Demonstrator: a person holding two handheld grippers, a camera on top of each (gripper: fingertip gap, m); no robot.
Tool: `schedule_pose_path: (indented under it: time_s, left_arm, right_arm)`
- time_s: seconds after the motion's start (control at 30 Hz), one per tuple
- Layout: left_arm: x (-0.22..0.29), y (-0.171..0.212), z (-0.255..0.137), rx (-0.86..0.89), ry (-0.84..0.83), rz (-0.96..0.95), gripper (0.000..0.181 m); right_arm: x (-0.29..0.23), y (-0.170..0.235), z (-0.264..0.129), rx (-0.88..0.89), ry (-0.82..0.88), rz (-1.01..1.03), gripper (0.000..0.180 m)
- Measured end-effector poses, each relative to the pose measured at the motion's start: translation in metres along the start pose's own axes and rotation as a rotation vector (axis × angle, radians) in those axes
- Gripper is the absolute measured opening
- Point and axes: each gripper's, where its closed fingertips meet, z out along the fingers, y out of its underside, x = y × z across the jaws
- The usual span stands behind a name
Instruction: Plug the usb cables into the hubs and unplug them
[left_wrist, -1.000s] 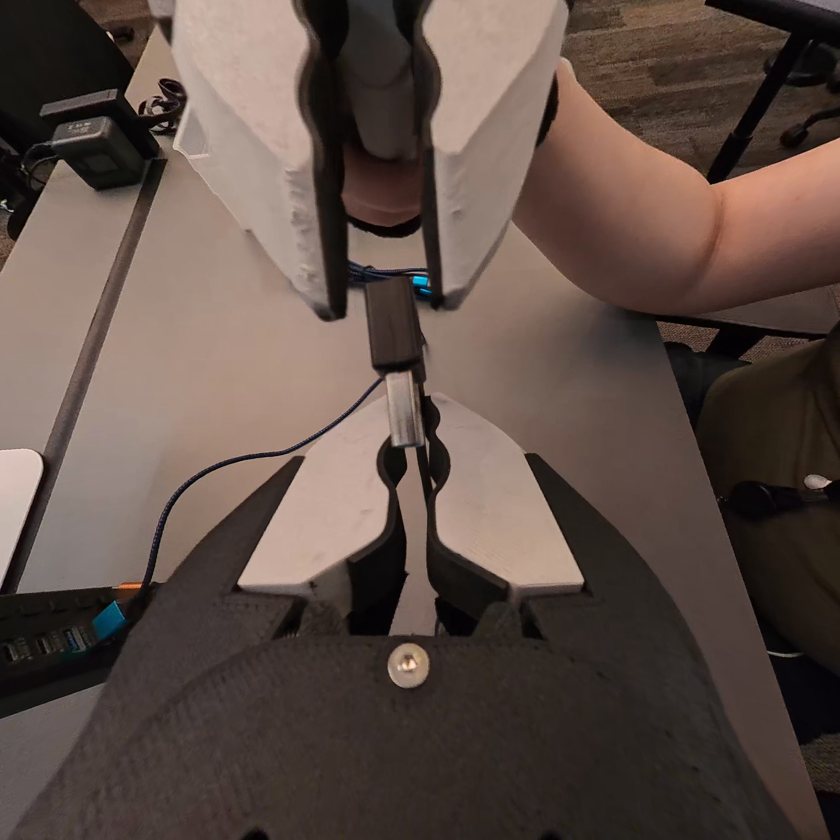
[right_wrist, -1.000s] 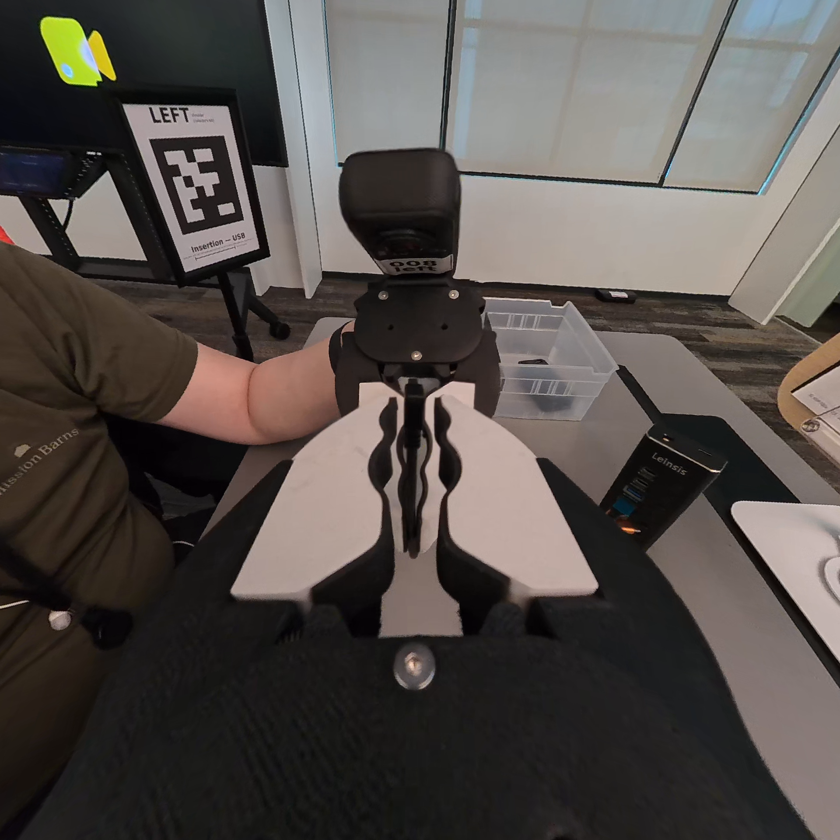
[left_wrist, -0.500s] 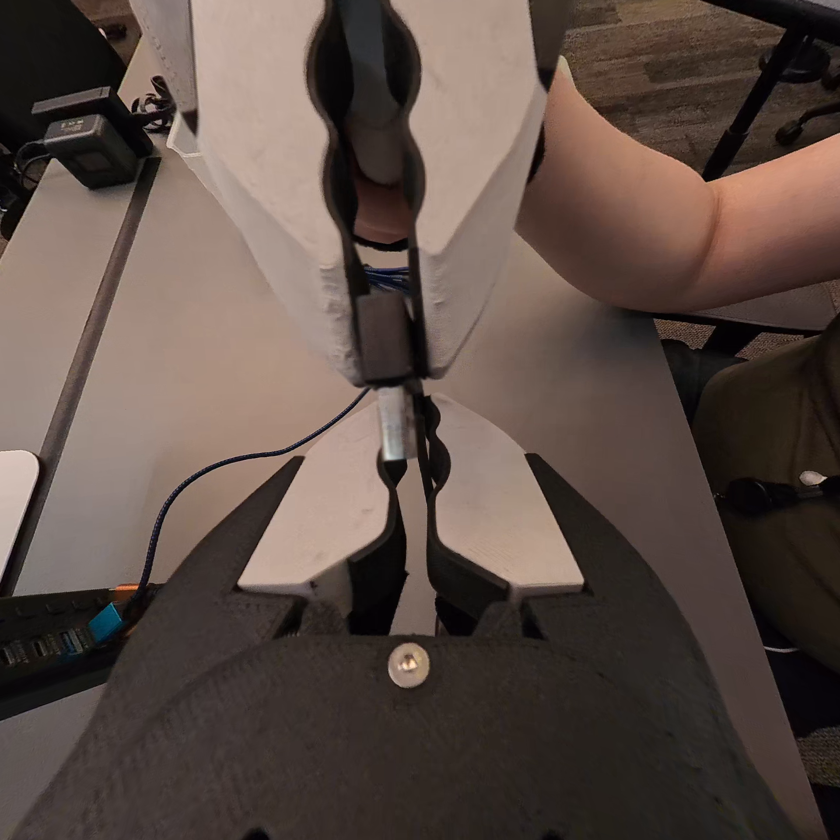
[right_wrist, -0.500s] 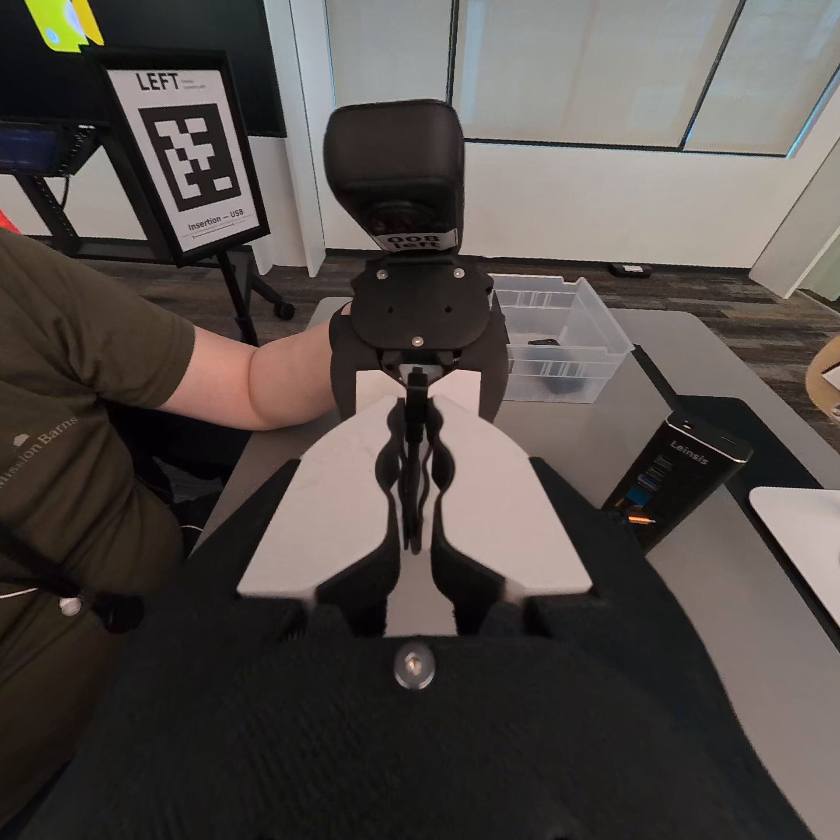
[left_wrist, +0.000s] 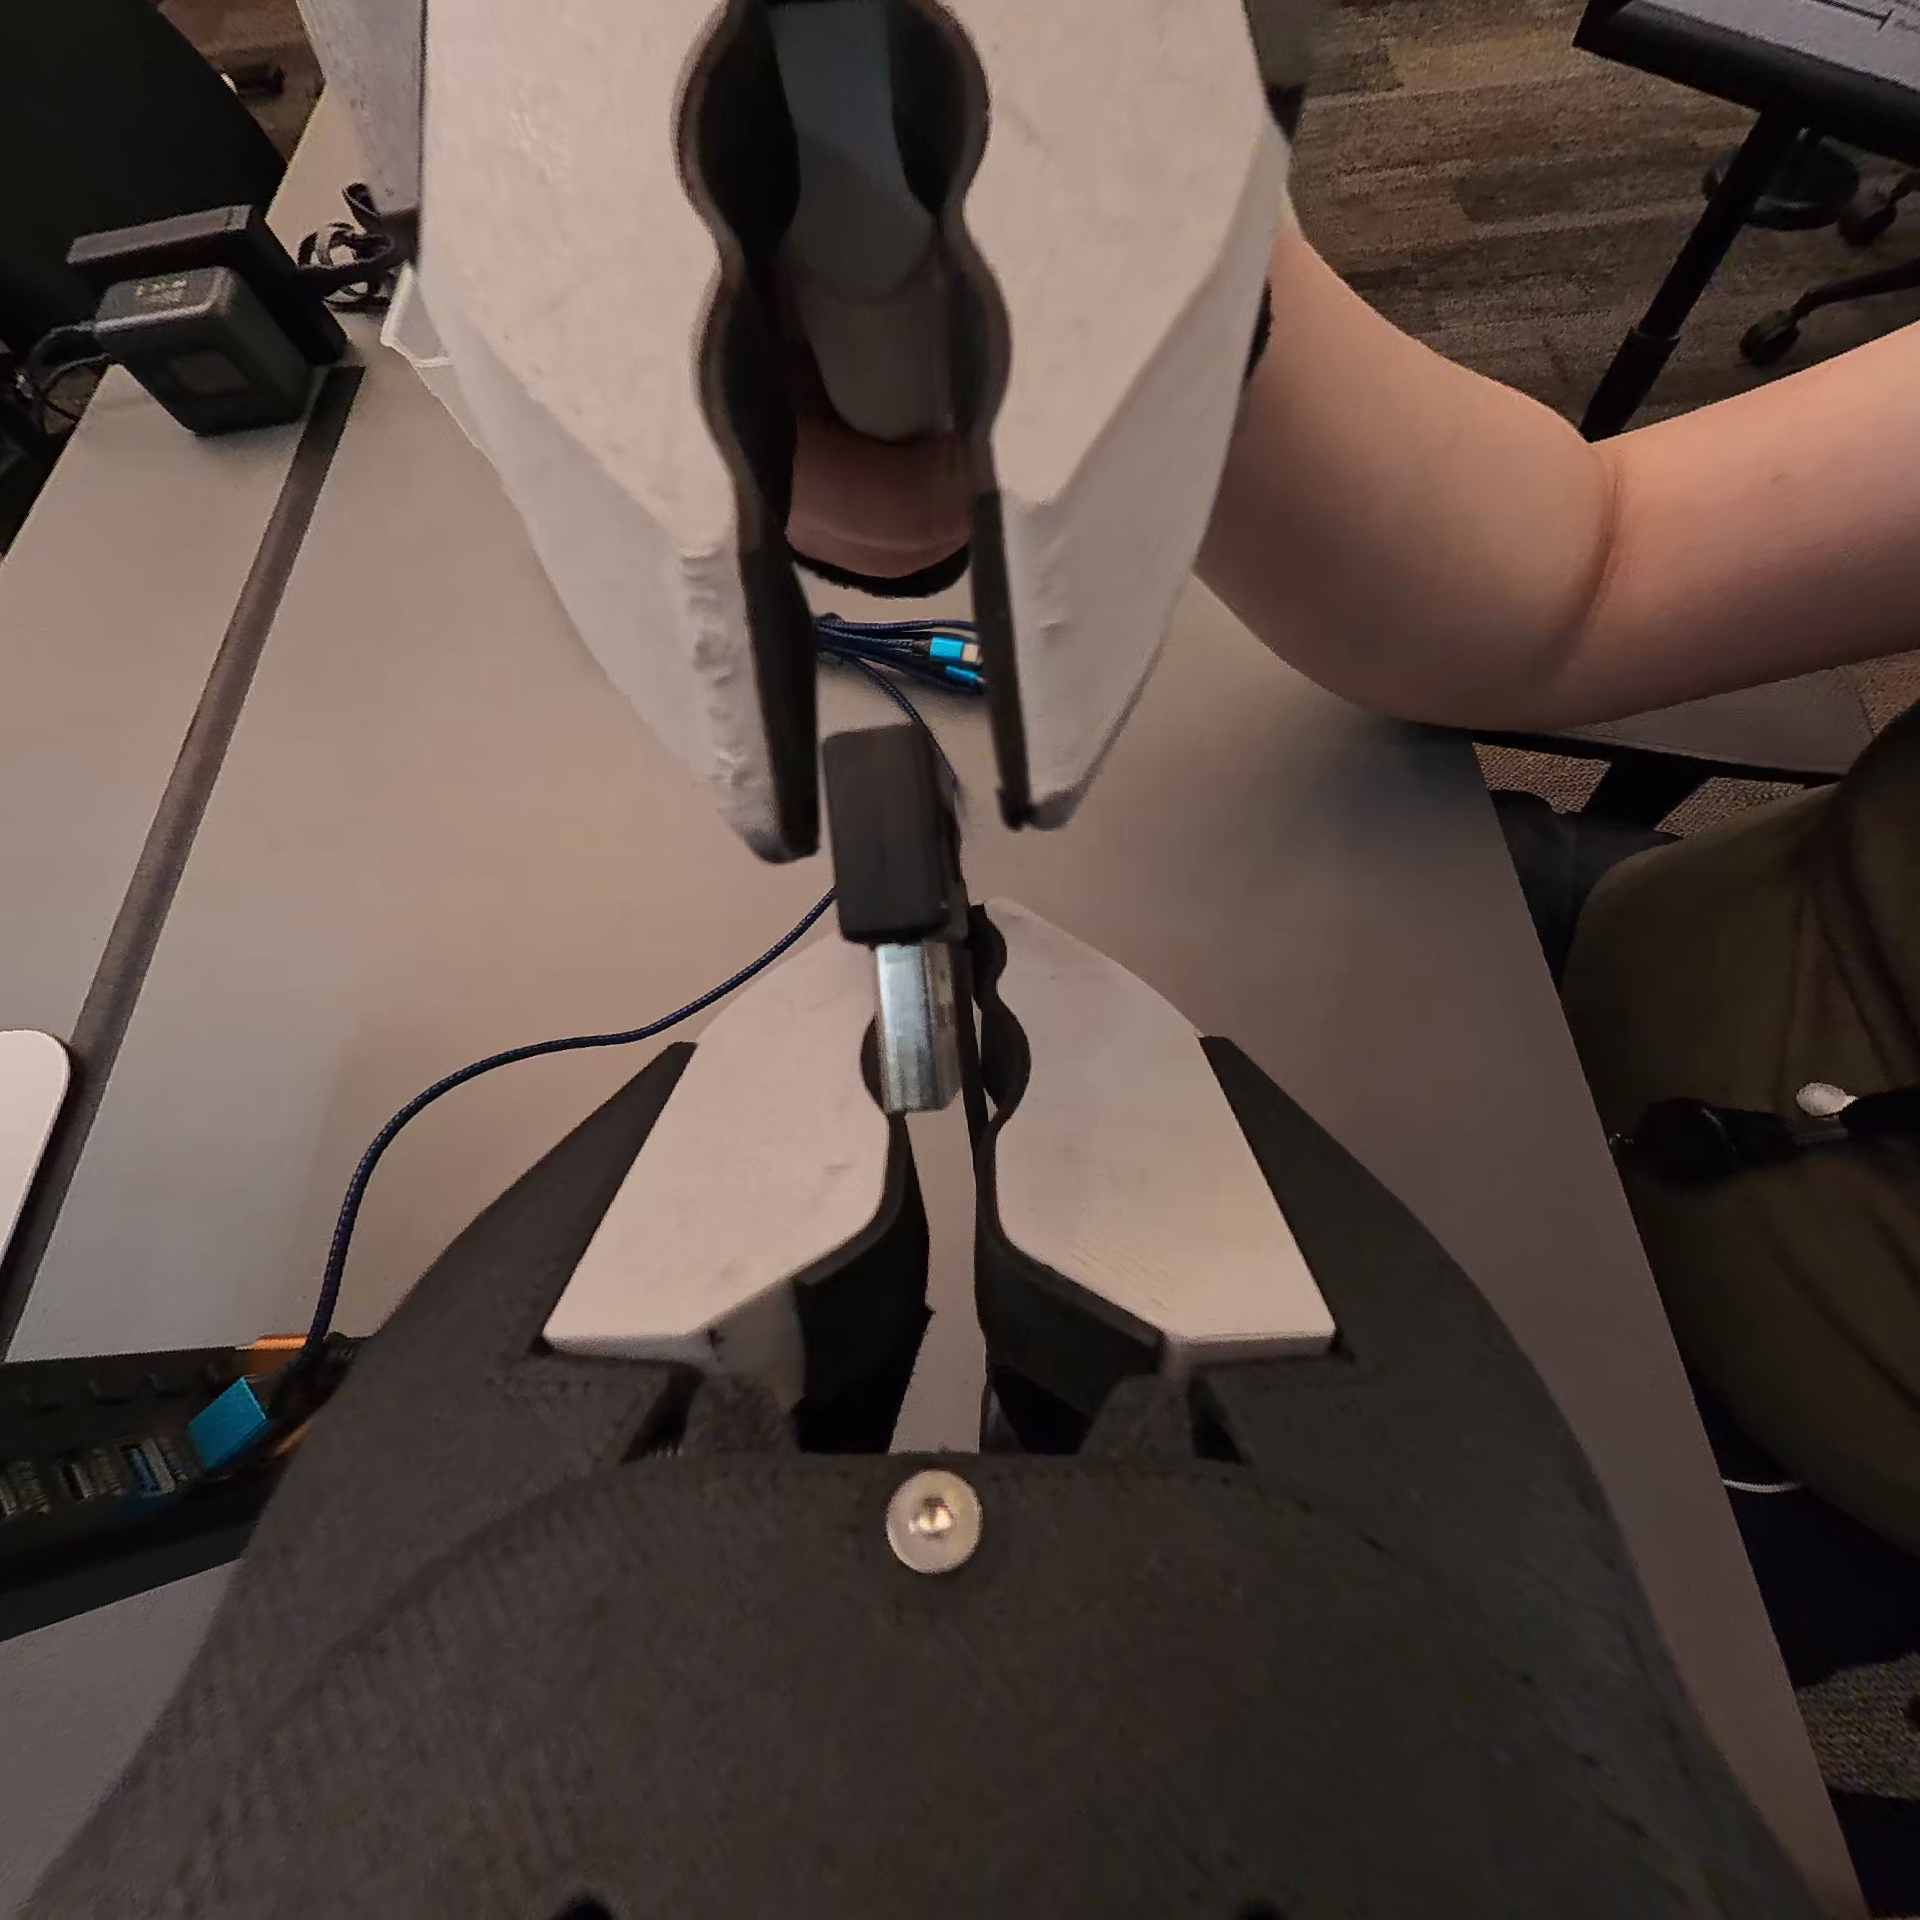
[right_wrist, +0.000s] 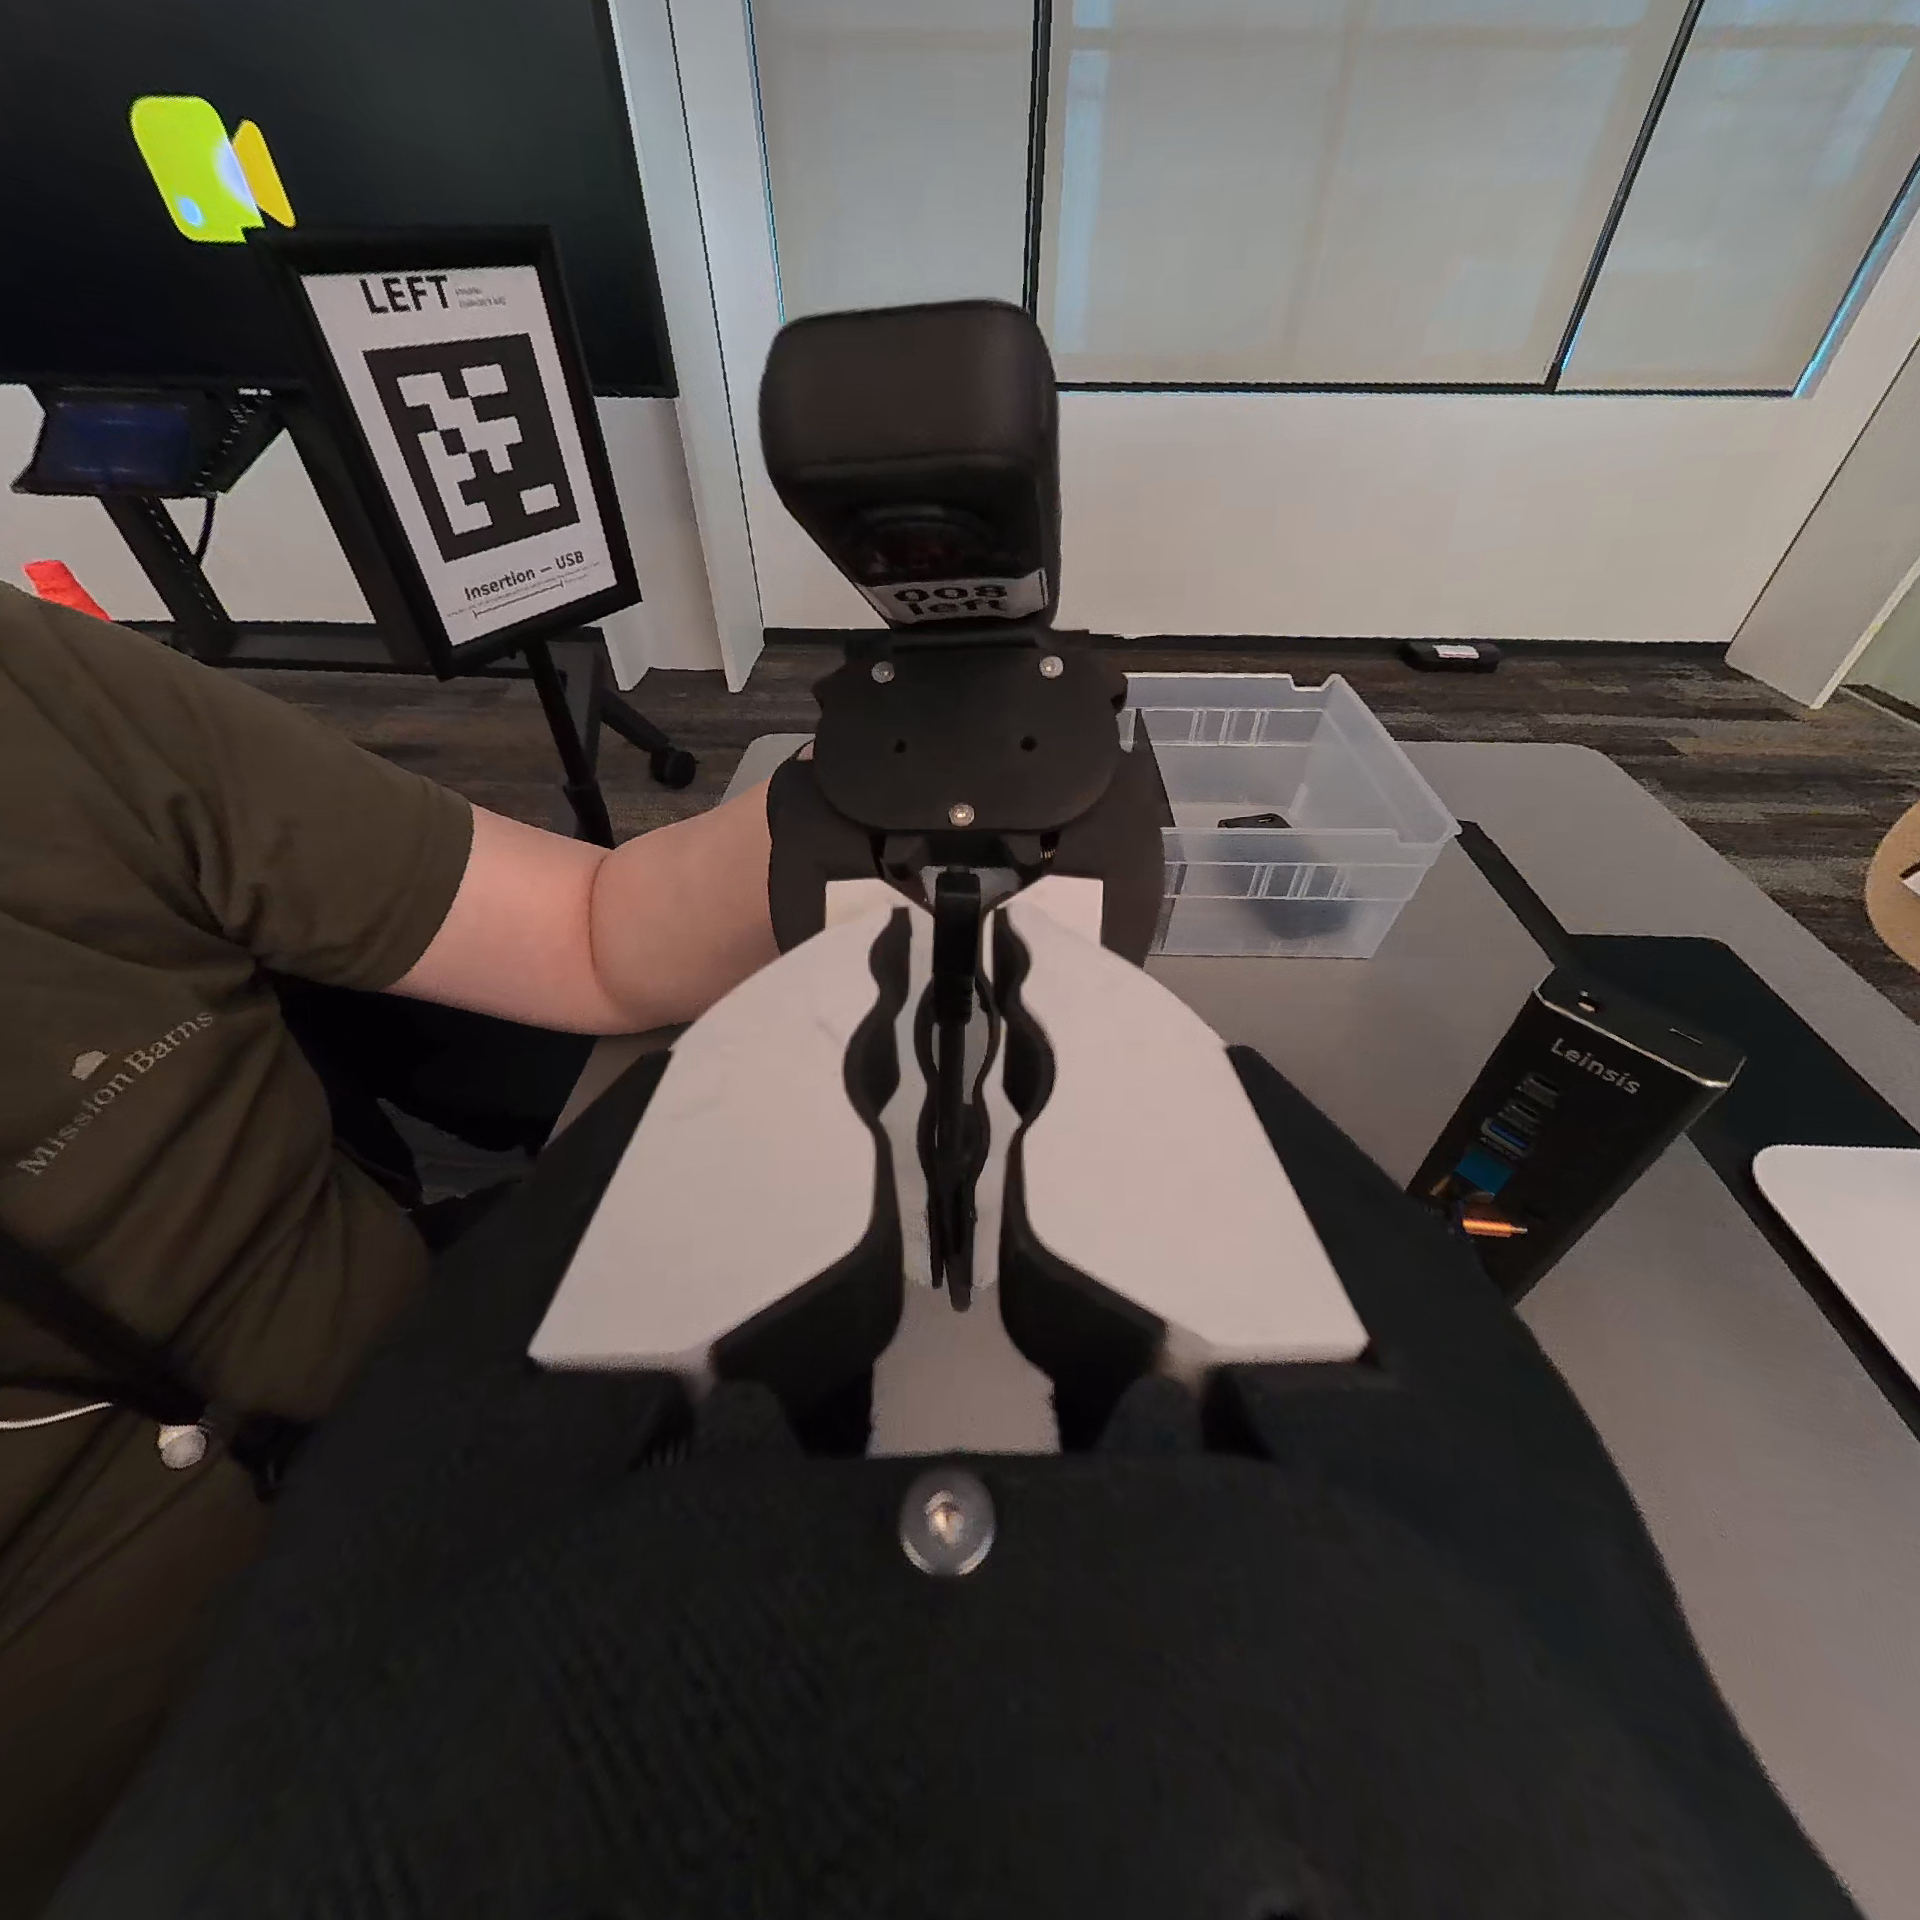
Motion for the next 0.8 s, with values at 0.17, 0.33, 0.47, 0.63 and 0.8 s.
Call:
schedule_pose_path:
  time_s: [0.17, 0.33, 0.47, 0.63, 0.8]
  left_arm:
    - [0.000, 0.001, 0.001, -0.007, 0.001, -0.001, 0.003]
    - [0.001, 0.000, 0.000, 0.001, 0.007, -0.001, 0.004]
    - [0.001, -0.002, -0.001, 0.007, 0.003, 0.000, 0.003]
    - [-0.009, -0.011, -0.007, 0.080, -0.067, -0.003, 0.008]
    - [-0.033, -0.035, -0.064, 0.290, -0.226, -0.057, 0.047]
  right_arm:
    - [0.001, 0.003, 0.004, -0.020, 0.004, -0.001, 0.013]
    - [-0.001, 0.005, 0.005, -0.039, 0.003, -0.019, 0.008]
    - [-0.001, 0.003, 0.007, -0.032, 0.008, -0.028, 0.008]
    - [0.004, -0.003, 0.003, -0.001, 0.042, -0.041, 0.008]
    - [0.028, -0.004, -0.029, 0.028, 0.166, -0.017, 0.008]
